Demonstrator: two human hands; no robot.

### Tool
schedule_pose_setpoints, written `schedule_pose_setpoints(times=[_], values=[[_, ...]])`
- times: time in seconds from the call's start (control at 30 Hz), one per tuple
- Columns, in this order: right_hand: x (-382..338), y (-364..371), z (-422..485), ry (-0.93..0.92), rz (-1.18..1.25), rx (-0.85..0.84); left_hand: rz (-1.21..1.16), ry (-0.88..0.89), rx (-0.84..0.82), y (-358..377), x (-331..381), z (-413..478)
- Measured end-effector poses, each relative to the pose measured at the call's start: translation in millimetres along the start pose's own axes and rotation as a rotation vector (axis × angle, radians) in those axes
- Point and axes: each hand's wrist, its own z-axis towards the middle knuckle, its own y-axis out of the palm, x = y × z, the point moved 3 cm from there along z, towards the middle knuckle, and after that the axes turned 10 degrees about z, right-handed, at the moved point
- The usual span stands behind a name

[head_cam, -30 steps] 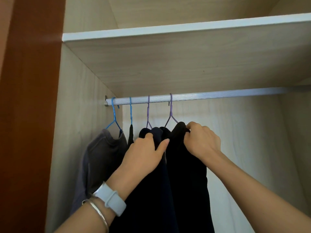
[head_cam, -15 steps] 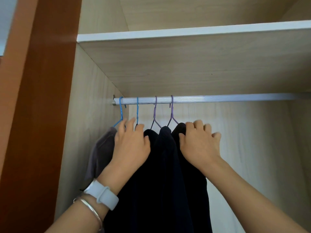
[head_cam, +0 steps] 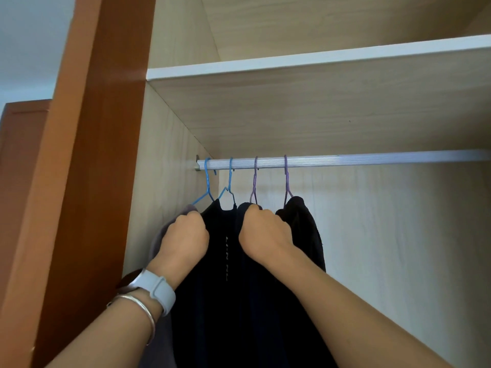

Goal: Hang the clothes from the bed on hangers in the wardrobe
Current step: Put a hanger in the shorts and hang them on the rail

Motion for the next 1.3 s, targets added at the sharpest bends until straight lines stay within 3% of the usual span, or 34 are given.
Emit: schedule_pose_setpoints(times=[0.17, 0.27, 0.33, 0.47, 0.73, 0.9, 1.0, 1.1, 1.2, 1.3], values=[[0, -8, -2, -0.033, -0.089, 0.002, 0.032, 0.068, -0.016, -3, 10, -5], [22, -31, -8, 0.029, -0.258, 0.218, 0.062, 0.141, 0.06, -6, 18, -21], [46, -41, -14, 0.125, -0.317, 0.249, -0.031, 0.171, 0.065, -9, 25, -33], [61, -40, -25, 0.235, -0.052, 0.108, -0.108, 0.198, -0.027, -3, 45, -41], [42, -13, -21, 0.063, -0.079, 0.207, -0.097, 0.255, 0.056, 15, 45, -43], [68, 14, -59, 0.02, 0.128, 0.259, -0.352, 0.32, 0.101, 48, 20, -90], [104, 58, -125, 0.125, 0.338, 0.155, -0.556, 0.235, -0.085, 96, -4, -145], [147, 123, -207, 0.385, 0.336, -0.119, -0.71, 0.022, -0.324, 146, -30, -203], [184, 184, -286, 0.654, 0.249, -0.465, -0.735, -0.123, -0.458, 182, -49, -243], [207, 219, -329, 0.831, 0.259, -0.636, -0.629, -0.194, -0.504, 206, -64, -271]])
